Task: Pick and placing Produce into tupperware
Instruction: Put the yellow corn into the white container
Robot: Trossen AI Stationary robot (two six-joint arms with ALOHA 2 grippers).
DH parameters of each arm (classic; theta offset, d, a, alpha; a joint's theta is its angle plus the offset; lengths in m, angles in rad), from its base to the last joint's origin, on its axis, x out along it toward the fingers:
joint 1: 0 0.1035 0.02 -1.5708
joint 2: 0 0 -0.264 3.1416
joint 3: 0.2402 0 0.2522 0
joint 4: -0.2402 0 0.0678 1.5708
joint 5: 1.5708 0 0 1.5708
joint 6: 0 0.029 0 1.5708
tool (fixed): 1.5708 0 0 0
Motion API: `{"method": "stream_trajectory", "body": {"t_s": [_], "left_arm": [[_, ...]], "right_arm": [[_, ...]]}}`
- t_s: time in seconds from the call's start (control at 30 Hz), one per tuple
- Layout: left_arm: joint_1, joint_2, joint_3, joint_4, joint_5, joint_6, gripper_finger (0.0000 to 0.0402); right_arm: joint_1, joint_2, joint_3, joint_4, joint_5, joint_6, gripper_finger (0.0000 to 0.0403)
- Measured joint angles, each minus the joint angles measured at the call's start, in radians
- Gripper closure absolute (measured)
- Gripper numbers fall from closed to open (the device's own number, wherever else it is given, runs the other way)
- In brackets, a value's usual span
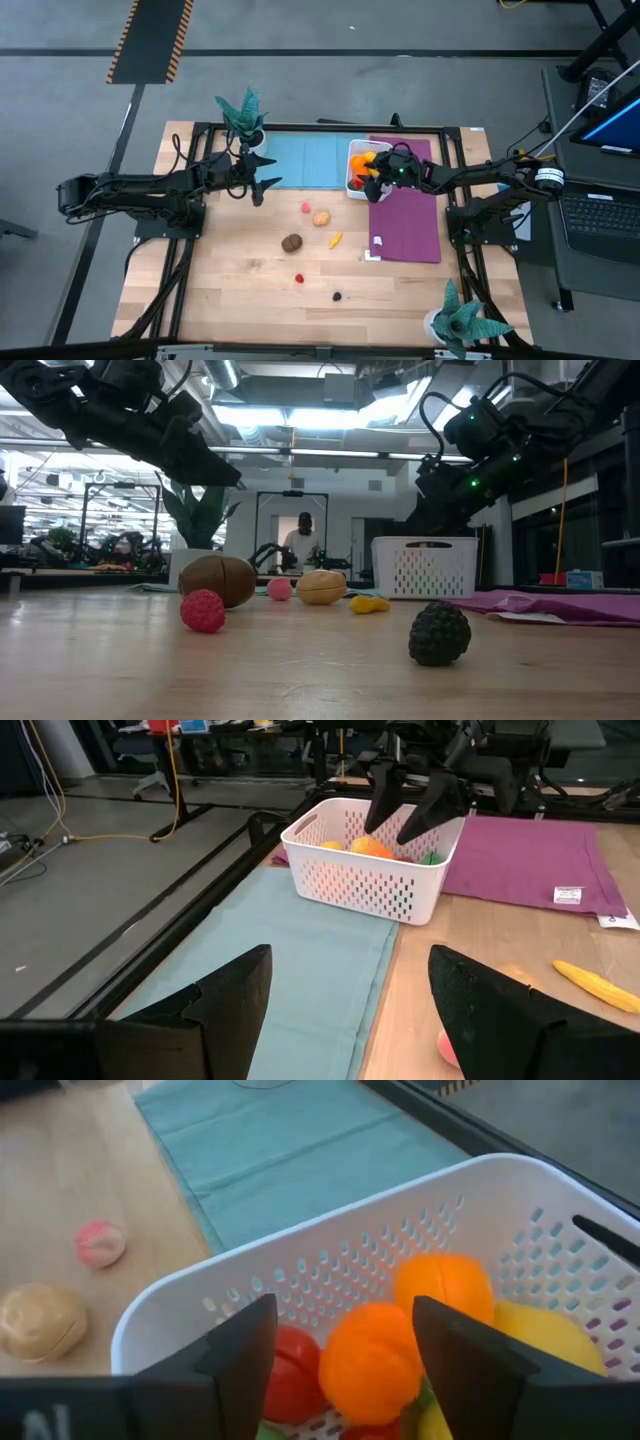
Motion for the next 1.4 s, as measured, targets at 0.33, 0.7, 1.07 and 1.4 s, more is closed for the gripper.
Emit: {"method": "stream_trajectory", "body": {"t_s": [0.33, 0.7, 1.07, 1.4], "left_arm": [[0.0, 0.0, 0.0, 0.0, 0.0, 0.005, 0.0139], [-0.041, 0.0, 0.0, 0.002, 0.105, 0.032, 0.0139], [-0.151, 0.0, 0.0, 0.001, 0.111, 0.032, 0.0139], [-0.231, 0.0, 0.0, 0.0, 0.111, 0.025, 0.0139]], "right_arm": [[0.0, -0.035, 0.0, 0.116, 0.0, -0.06, 0.0153], [0.087, -0.163, 0.001, 0.106, -0.048, -0.131, 0.0157], [0.126, -0.168, 0.001, 0.051, -0.048, -0.026, 0.0156], [0.181, -0.159, -0.001, -0.008, -0.159, -0.085, 0.0156]]}}
